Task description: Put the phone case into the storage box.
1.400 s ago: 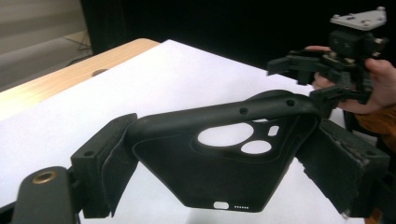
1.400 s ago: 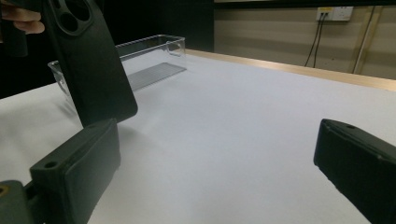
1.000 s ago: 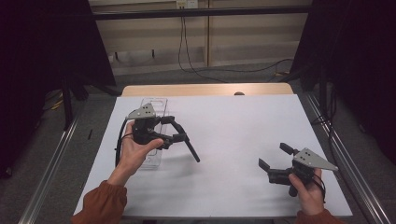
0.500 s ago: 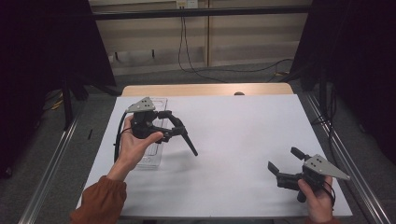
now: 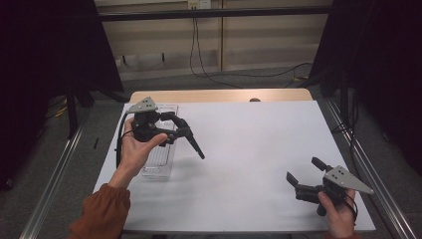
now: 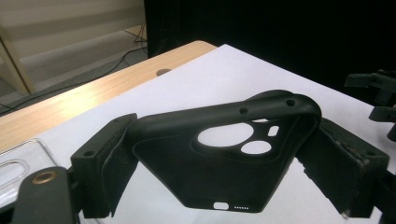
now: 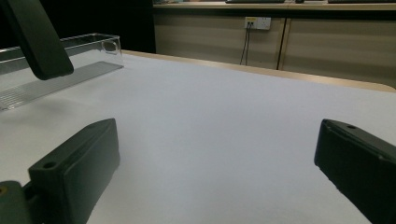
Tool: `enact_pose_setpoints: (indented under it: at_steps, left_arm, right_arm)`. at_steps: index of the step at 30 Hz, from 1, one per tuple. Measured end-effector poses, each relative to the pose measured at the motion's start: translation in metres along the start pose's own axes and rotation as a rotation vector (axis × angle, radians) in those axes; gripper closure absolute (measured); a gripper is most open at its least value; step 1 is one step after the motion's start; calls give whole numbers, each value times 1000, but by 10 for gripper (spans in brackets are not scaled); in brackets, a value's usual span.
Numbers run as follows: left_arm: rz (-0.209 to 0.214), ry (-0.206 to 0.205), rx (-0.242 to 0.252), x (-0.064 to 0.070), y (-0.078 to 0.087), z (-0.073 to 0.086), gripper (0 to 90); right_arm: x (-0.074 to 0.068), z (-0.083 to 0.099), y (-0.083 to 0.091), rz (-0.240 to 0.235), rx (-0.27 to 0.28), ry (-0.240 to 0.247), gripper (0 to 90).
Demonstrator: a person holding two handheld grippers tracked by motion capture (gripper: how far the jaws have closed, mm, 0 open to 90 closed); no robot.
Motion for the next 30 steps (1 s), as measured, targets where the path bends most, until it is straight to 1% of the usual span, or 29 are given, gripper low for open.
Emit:
enact_pose_setpoints:
  at_steps: [2, 8, 13, 24, 27, 30]
  left_arm:
    - [-10, -1, -6, -2, 1, -3, 150]
    - [-32, 1, -2, -8, 5, -12, 150]
    - [-63, 1, 1, -12, 9, -21, 150]
    - [-118, 26, 10, -27, 18, -30, 150]
    - [-136, 27, 6, -31, 20, -34, 150]
    - [-151, 34, 16, -35, 23, -39, 150]
  right_arm:
    - [0, 0, 0, 0, -2, 0, 0]
    - [0, 0, -1, -7, -2, 1, 0]
    - [0, 0, -1, -5, -1, 2, 0]
    - [-1, 1, -1, -7, -5, 8, 0]
    - [-1, 1, -2, -11, -5, 10, 0]
    - [-1, 1, -1, -11, -6, 12, 0]
Point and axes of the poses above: each handheld gripper's, and its own axes: y roughly backward along the jaws, z roughly out of its underside, x roughly to its right, the point moved 1 cm from there along -y, roughly forward along the jaws
